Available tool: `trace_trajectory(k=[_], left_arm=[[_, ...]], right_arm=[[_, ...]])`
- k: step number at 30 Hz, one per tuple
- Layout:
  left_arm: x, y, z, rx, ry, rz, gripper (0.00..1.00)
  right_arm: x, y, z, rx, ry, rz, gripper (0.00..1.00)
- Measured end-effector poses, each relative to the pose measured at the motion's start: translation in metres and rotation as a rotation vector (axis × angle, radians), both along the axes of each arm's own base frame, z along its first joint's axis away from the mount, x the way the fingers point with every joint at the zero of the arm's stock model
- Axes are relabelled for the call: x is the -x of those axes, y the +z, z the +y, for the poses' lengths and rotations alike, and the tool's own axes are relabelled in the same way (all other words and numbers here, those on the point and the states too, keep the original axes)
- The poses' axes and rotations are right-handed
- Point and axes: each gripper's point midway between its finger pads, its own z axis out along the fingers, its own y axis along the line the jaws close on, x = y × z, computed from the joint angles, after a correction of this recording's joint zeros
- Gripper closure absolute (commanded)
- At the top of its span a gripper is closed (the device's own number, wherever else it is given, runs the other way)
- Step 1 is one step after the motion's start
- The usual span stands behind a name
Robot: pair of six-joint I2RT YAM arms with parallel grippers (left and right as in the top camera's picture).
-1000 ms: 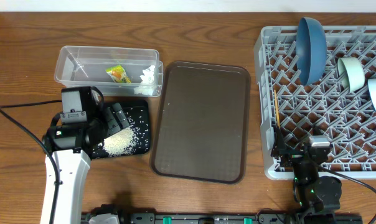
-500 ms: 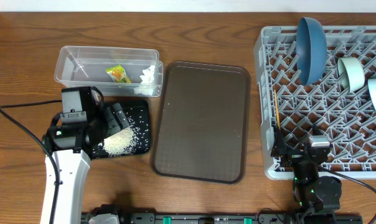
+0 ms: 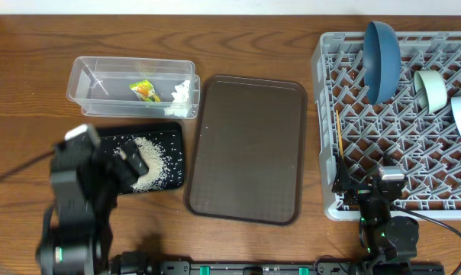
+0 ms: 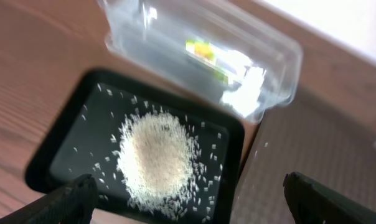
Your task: Sort waste into correct bins and load items into the dishwasher rack
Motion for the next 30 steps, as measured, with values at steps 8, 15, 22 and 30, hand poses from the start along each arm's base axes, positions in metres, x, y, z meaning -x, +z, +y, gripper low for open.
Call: trace_trajectory(k=[8, 15, 22, 30], left_arm=[[0.032, -0.011, 0.003, -0.061, 0.017, -0.164, 0.02], [0.026, -0.027, 0.001, -0.090, 0.000, -0.323, 0.02], [0.002, -0.024, -0.009, -0.113, -0.052, -0.523, 0.02], [-0.018, -0.018, -0.014, -0.207, -0.097, -0.758, 0.02]], right_arm=[[0.000, 0.000, 0.000, 0.000, 0.000, 0.000, 0.01], [0.000, 0.000, 0.000, 0.000, 0.000, 0.000, 0.01], [0.000, 0.000, 0.000, 0.000, 0.000, 0.000, 0.01], [0.000, 0.000, 0.000, 0.000, 0.000, 0.000, 0.01]])
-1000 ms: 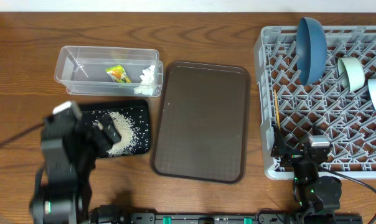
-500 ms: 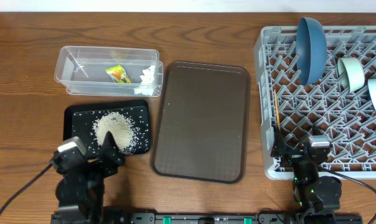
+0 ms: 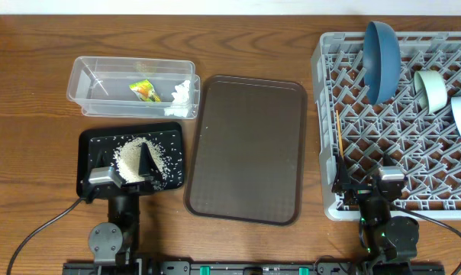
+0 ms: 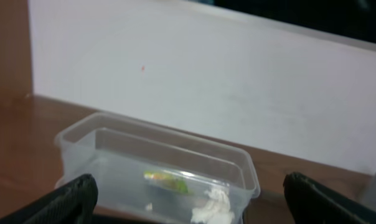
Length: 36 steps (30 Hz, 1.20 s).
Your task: Sort waste into correct bins and load items into the dishwasher rack
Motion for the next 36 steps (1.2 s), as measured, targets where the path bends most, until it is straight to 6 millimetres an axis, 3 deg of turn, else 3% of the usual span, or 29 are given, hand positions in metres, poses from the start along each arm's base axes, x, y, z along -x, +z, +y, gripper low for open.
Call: trace_trajectory(k=[6, 10, 36], left_arm=[[-0.004, -0.028, -0.001, -0.067, -0.003, 0.074, 0.02], [-0.002, -0.063, -0.003, -0.081, -0.017, 0.216, 0.02], [-0.001, -0.061, -0.005, -0.080, -0.030, 0.216, 0.02]], right_arm=[[0.000, 0.000, 0.000, 0.000, 0.000, 0.000, 0.01], [0.000, 0.000, 0.000, 0.000, 0.000, 0.001, 0.01], [0.000, 0.000, 0.000, 0.000, 0.000, 0.000, 0.01]])
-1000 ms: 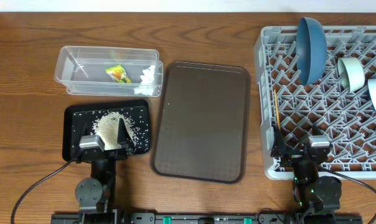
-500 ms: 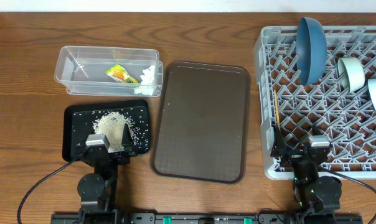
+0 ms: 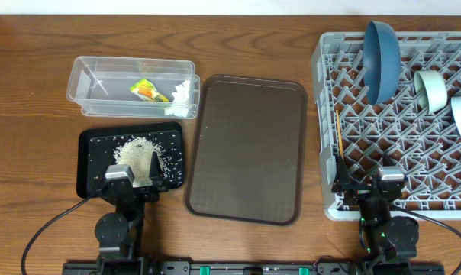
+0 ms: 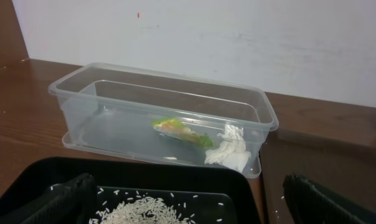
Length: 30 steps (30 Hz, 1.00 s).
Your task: Sort waste into correct bins and load items into the dishwasher rack
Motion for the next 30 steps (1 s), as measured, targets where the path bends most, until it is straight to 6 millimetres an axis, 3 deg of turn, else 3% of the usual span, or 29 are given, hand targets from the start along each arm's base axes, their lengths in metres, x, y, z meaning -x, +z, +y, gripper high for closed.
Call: trace_trajectory(k=[30], left_arm=[[0.0001, 0.0002, 0.0000, 0.000, 0.000, 0.001, 0.02]], right_arm=[[0.0000, 0.0000, 0.0000, 0.000, 0.000, 0.000, 0.01]])
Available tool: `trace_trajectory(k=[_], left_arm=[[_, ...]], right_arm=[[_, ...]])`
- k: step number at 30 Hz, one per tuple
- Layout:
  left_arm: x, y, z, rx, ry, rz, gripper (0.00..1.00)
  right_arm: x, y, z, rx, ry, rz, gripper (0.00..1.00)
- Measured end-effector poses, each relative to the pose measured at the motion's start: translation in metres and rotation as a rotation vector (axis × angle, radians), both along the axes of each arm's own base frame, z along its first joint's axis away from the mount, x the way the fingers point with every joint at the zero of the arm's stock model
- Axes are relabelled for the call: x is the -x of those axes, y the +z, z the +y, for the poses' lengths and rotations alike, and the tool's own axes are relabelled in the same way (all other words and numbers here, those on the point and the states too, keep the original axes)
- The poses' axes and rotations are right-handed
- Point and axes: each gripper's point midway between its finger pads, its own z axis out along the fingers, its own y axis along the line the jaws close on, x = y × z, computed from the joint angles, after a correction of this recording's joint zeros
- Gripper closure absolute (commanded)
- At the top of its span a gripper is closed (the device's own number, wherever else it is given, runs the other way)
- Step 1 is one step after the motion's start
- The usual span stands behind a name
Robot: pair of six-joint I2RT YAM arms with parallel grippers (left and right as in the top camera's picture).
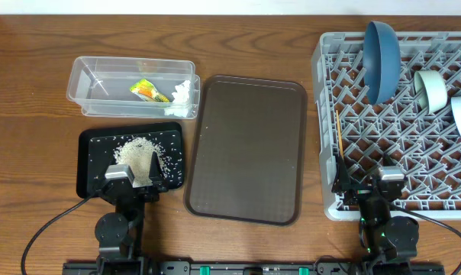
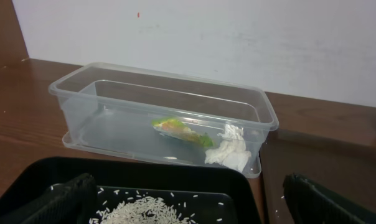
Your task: Sort waste into correct bins and load items into the dishwasher rack
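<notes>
A clear bin at the back left holds a green-orange wrapper and a white tissue. In front of it lies a black tray with a heap of rice. My left gripper sits low at that tray's front edge, open, with nothing between its fingers. The grey dishwasher rack on the right carries a blue bowl, pale cups and a thin yellow stick. My right gripper rests at the rack's front edge. Its jaws are too small to read.
A bare brown serving tray lies between the black tray and the rack. A white wall runs along the table's far edge. Both arm bases stand at the table's front edge.
My left arm first stood raised over the black tray's left side, gripper open above the rice. Then it was down at the table's front, its camera facing the wall. After that it sat low at the tray's front edge and stays there. The right arm never moved.
</notes>
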Motion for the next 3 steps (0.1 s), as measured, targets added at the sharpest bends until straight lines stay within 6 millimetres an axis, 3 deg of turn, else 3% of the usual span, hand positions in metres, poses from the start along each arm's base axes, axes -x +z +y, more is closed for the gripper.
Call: trace_trajectory(k=[3], left_arm=[[0.0000, 0.0000, 0.0000, 0.000, 0.000, 0.000, 0.02]], right_arm=[[0.0000, 0.0000, 0.0000, 0.000, 0.000, 0.000, 0.01]])
